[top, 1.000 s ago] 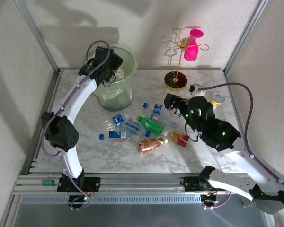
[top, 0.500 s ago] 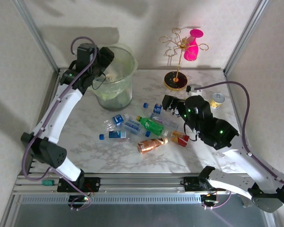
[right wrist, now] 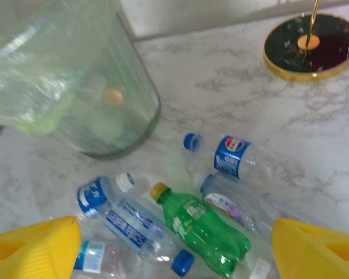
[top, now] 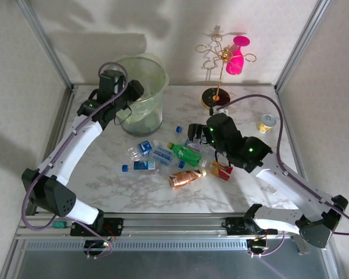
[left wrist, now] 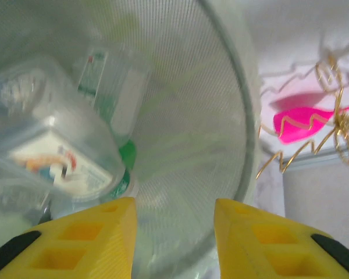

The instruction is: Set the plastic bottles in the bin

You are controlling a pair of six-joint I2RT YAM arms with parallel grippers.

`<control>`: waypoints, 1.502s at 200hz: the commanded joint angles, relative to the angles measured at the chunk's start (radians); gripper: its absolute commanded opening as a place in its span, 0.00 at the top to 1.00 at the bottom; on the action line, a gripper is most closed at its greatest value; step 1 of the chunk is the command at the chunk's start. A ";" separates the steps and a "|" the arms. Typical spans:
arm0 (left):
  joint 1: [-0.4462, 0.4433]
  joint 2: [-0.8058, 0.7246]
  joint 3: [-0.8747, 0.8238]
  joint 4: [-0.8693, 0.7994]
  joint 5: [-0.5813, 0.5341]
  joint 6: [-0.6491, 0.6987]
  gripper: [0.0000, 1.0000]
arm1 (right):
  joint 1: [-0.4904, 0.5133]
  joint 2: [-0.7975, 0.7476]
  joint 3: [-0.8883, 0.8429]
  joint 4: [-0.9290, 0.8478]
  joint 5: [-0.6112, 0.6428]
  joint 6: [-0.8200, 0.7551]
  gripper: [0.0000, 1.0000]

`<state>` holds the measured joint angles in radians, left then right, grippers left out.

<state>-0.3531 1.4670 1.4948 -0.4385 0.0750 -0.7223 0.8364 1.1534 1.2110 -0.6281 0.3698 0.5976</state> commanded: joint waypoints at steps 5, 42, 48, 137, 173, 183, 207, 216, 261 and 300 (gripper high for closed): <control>-0.076 -0.183 -0.095 0.071 -0.017 0.098 0.57 | 0.003 0.034 0.001 -0.116 -0.003 -0.008 0.13; -0.139 -0.366 -0.265 0.089 -0.015 0.168 0.55 | 0.000 0.048 -0.112 -0.126 -0.204 0.003 0.13; -0.139 -0.385 -0.284 0.079 -0.022 0.171 0.55 | 0.000 0.057 -0.126 -0.132 -0.246 0.017 0.13; -0.139 -0.483 -0.413 0.101 0.028 0.220 0.53 | 0.006 0.035 -0.444 0.145 -0.623 0.385 0.10; -0.139 -0.490 -0.423 0.098 0.017 0.217 0.53 | -0.010 0.129 -0.427 0.179 -0.619 0.429 0.10; -0.139 -0.494 -0.423 0.093 0.011 0.219 0.53 | -0.015 0.151 -0.420 0.186 -0.620 0.438 0.10; -0.139 -0.511 -0.424 0.085 0.003 0.222 0.52 | -0.030 0.201 -0.412 0.175 -0.621 0.459 0.09; -0.139 -0.518 -0.424 0.081 -0.001 0.224 0.52 | -0.035 0.216 -0.417 0.181 -0.627 0.466 0.07; -0.138 -0.544 -0.444 0.076 -0.011 0.224 0.52 | -0.048 0.288 -0.417 0.222 -0.629 0.463 0.01; -0.139 -0.543 -0.442 0.074 -0.006 0.224 0.52 | -0.057 0.368 -0.395 0.212 -0.617 0.445 0.02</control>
<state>-0.4923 0.9340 1.0592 -0.3637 0.0795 -0.5190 0.7891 1.4830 0.7834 -0.4030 -0.2481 1.0477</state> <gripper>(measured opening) 0.484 0.985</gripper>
